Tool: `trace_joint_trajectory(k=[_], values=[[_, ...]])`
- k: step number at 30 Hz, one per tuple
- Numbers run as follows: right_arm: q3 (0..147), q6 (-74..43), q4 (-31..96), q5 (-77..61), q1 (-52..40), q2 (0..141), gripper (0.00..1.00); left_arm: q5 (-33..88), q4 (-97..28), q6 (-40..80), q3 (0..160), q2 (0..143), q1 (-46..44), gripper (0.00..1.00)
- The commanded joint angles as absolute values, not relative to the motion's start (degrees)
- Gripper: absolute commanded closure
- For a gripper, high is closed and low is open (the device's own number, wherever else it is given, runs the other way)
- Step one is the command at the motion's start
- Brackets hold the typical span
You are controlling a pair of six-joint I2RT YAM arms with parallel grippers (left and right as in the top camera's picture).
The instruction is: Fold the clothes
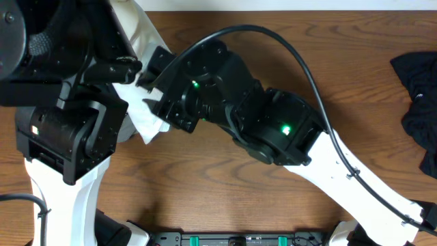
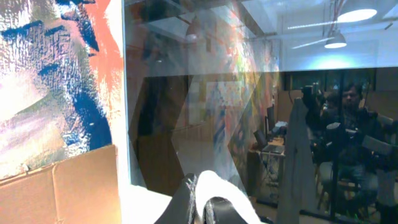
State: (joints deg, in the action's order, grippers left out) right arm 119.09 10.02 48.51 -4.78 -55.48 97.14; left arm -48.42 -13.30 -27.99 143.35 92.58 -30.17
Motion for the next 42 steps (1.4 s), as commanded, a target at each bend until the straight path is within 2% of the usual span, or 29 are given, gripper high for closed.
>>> trace_joint_trajectory(k=[1, 14, 17, 20, 22, 26, 30, 37, 38, 40, 42], values=[[119.2, 9.5, 47.5, -5.8, -55.9, 98.8, 0.42, -49.0, -12.5, -28.5, 144.6, 92.0, -30.8, 0.94], [119.2, 7.1, 41.2, 3.4, -57.0, 105.0, 0.4, -48.9, -12.5, -28.5, 144.6, 92.0, -33.7, 0.95], [119.2, 5.7, 40.4, 10.3, -57.4, 105.0, 0.48, -48.9, -12.5, -28.5, 144.6, 92.0, -33.7, 0.94], [119.2, 4.5, 40.3, 14.9, -57.4, 104.9, 0.49, -48.9, -12.5, -28.5, 144.6, 92.0, -33.7, 0.93], [119.2, 3.4, 40.4, 17.5, -57.3, 105.0, 0.55, -48.9, -12.5, -28.7, 144.6, 92.0, -33.7, 0.94], [119.2, 3.4, 40.4, 21.4, -57.3, 104.9, 0.57, -48.9, -12.5, -29.0, 144.6, 91.9, -33.7, 0.94], [119.2, 3.4, 39.6, 22.0, -57.3, 104.8, 0.5, -48.9, -12.5, -29.0, 144.6, 91.9, -33.7, 0.94], [119.2, 2.8, 36.2, 18.6, -57.3, 104.6, 0.54, -48.9, -12.5, -29.0, 144.6, 91.9, -33.7, 0.94], [119.2, 2.8, 36.0, 15.8, -57.3, 104.6, 0.55, -48.9, -12.5, -28.9, 144.6, 91.9, -33.7, 0.94], [119.2, 2.8, 36.0, 13.1, -57.3, 104.4, 0.74, -48.9, -12.5, -29.0, 144.6, 91.9, -33.7, 0.94], [119.2, 2.8, 36.2, 13.4, -57.3, 104.2, 0.83, -48.9, -12.5, -29.0, 144.6, 91.9, -33.7, 0.94]])
